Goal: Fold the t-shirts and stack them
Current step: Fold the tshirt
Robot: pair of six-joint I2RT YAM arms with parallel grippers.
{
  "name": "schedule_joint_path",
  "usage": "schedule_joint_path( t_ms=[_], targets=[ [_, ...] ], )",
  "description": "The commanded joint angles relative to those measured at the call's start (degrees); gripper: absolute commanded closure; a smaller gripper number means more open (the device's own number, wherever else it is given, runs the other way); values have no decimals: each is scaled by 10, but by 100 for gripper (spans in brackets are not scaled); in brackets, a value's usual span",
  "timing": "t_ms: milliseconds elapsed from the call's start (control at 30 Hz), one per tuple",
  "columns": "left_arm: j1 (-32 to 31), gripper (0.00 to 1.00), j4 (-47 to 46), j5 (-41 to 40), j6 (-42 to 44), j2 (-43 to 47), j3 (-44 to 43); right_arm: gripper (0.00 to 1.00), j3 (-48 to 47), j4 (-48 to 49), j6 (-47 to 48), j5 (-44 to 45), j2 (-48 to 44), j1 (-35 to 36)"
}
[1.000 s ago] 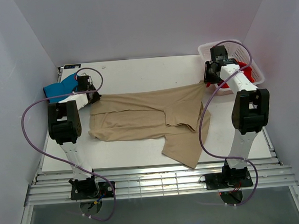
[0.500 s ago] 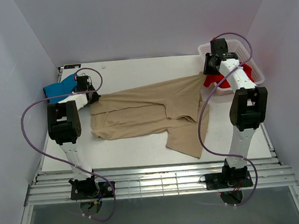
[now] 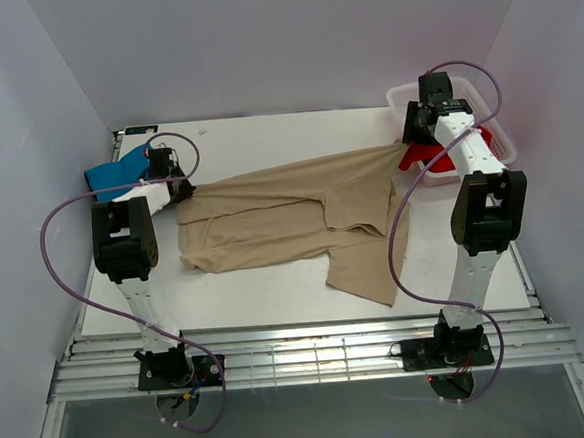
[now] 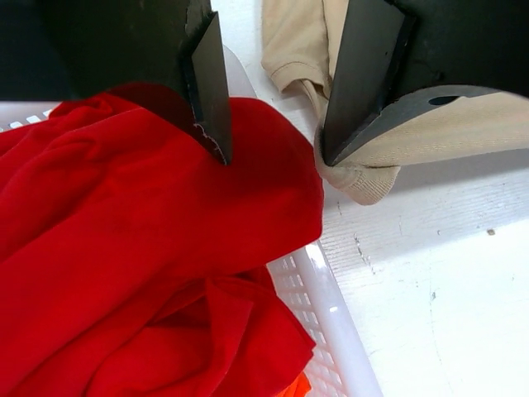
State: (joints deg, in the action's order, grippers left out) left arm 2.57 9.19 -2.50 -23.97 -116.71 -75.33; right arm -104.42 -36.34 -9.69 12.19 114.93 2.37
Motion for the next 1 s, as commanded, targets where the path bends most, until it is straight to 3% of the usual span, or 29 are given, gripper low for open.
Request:
schedule_joint_path(
  t_ms=[0,500,767,833,900,933,967],
  targets=[
    [26,100,119,-49,27,-41,23,47,-37,7,1,31,0,-33],
    [26,100,120,-28,26,-48,12,47,-103,-8,-32,-3,23,-69],
    [26,100,117,-6,25,-45,3,49,-9,78,-16,-164,-51,-60],
    [24,100,113,2,25,-40,2,52,-7,77,4,-188,-54,-43],
    [17,100,108,6,28,-34,-2,66,-14,72,19,-212,-50,-25],
    [14,100,108,5,30,-32,-9,81,-16,72,20,-219,-47,-6],
    [11,100,108,6,30,-30,-10,87,-17,72,20,-224,-37,0]
  ],
)
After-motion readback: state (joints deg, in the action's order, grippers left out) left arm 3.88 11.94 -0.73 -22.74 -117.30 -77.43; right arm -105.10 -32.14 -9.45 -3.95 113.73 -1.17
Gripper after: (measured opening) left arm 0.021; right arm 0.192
